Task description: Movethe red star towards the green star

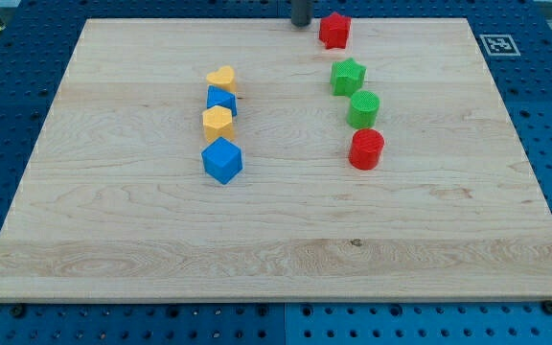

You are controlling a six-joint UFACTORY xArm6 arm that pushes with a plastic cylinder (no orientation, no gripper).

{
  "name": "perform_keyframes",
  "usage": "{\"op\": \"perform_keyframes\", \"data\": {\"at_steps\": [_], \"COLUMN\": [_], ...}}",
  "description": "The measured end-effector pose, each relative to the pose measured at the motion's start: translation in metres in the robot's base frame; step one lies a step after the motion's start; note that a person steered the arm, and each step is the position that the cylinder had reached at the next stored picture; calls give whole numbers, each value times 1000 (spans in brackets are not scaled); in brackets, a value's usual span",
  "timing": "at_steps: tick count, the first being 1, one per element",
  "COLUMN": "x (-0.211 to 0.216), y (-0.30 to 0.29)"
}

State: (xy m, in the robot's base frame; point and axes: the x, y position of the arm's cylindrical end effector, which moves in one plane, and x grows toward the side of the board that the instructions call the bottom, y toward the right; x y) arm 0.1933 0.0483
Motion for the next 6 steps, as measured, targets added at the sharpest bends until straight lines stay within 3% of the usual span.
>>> {"op": "perform_keyframes", "data": {"at_steps": [6], "x": [18], "y": [39]}}
